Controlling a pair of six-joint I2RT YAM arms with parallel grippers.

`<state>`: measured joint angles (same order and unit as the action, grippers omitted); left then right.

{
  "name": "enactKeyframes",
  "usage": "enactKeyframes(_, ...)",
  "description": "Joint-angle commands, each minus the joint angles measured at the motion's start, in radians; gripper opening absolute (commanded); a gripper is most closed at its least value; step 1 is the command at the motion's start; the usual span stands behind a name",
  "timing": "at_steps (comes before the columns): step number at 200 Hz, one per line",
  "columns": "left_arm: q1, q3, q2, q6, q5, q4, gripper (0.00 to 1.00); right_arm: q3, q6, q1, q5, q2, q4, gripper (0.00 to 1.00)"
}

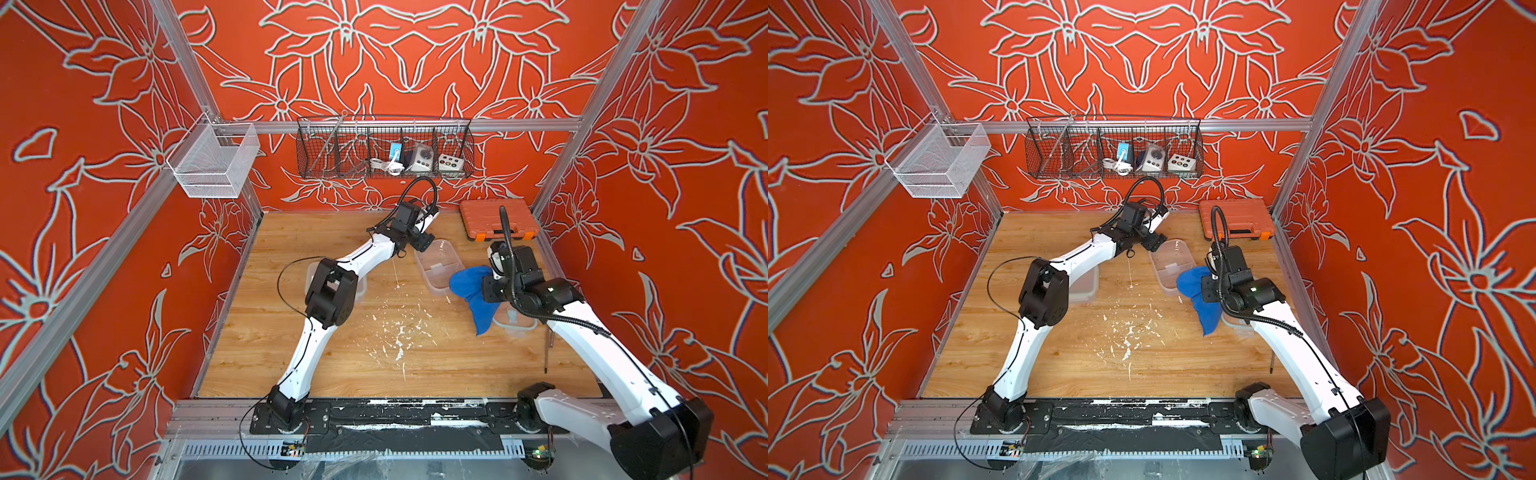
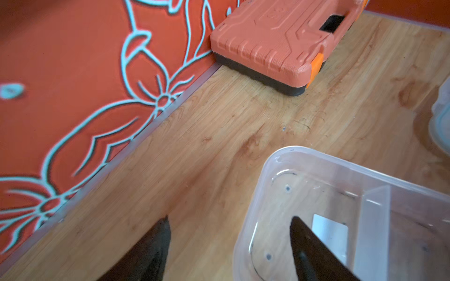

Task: Wipe the insides of the lunch boxes
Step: Pick up the lunch box from the center of the board.

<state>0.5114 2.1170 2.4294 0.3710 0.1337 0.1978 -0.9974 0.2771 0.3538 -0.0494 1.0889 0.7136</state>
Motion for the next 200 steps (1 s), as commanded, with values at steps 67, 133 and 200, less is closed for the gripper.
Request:
enactKeyframes(67, -0.025, 0.033, 0.126, 0.076, 0.125, 0.078, 0.43, 0.012, 0.02, -0.032, 0.081, -0.009, -0.006, 0.0)
enactKeyframes(133, -0.025, -0.079, -0.04, -0.093, 0.069, 0.184, 0.19, -0.066, 0.056, -0.033, 0.087, 0.08, -0.026, 0.0)
enactKeyframes(200, -0.007, -0.515, -0.354, -0.506, 0.057, 0.221, 0.01, -0.285, 0.053, -0.016, 0.164, 0.31, 0.023, 0.0)
